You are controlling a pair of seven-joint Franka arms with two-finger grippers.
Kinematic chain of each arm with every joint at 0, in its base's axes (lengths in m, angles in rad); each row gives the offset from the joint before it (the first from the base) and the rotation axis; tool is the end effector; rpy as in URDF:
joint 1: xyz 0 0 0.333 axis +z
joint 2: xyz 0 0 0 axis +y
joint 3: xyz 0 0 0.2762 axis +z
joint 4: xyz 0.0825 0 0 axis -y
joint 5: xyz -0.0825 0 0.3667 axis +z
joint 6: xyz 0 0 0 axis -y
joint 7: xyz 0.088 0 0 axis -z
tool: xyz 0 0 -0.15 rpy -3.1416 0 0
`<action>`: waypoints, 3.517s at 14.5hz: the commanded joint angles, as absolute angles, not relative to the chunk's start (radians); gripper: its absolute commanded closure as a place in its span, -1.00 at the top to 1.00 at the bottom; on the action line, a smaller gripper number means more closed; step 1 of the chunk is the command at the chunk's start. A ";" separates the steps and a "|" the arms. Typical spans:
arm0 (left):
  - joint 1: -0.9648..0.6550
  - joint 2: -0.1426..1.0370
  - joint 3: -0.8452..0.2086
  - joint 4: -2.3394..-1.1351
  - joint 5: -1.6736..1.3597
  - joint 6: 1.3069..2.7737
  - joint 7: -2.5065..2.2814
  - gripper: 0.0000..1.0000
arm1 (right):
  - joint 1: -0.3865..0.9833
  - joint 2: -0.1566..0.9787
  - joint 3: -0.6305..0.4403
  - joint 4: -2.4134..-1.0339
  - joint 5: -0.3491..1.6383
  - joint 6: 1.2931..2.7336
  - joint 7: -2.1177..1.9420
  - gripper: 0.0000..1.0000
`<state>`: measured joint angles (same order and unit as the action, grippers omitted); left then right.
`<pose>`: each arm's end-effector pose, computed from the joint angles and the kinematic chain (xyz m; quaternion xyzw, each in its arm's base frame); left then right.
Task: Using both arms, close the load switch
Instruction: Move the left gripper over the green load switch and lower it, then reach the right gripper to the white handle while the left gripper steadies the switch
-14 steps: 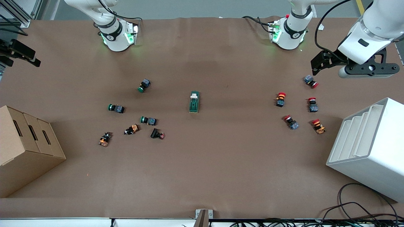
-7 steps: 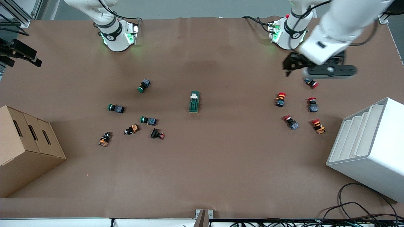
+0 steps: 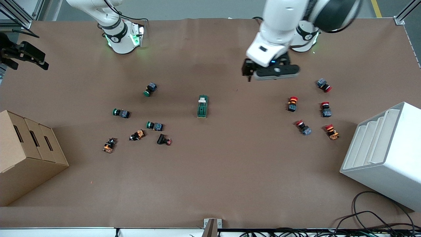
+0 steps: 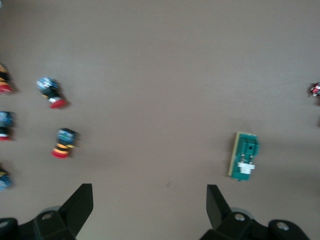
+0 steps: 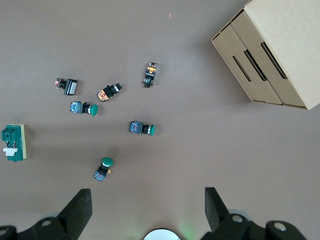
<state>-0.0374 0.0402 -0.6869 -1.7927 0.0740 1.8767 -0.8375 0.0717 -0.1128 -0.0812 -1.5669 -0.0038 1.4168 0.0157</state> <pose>0.4292 -0.3639 0.4495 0.9983 0.0469 0.0349 0.0025 0.4879 -0.0073 0.5880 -0.9997 0.0125 0.0188 0.0026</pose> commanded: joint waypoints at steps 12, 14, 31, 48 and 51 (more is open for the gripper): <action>-0.527 0.457 -0.712 -1.911 0.864 2.077 -1.883 1.00 | 0.021 -0.049 -0.100 -1.551 0.051 1.439 0.028 1.00; -0.578 0.540 -0.712 -1.913 1.053 2.075 -2.059 0.99 | 0.020 0.003 -0.100 -1.551 0.049 1.440 0.023 1.00; -0.707 0.817 -0.654 -1.916 1.784 1.901 -2.453 0.96 | 0.346 0.296 -0.091 -1.572 0.189 1.739 0.702 1.00; -0.798 0.845 -0.563 -1.911 1.873 1.891 -2.546 0.97 | 0.765 0.434 -0.089 -1.927 0.371 2.416 1.046 1.00; -0.796 0.847 -0.563 -1.911 1.871 1.891 -2.548 0.97 | 0.839 0.480 -0.089 -1.942 0.371 2.496 1.112 1.00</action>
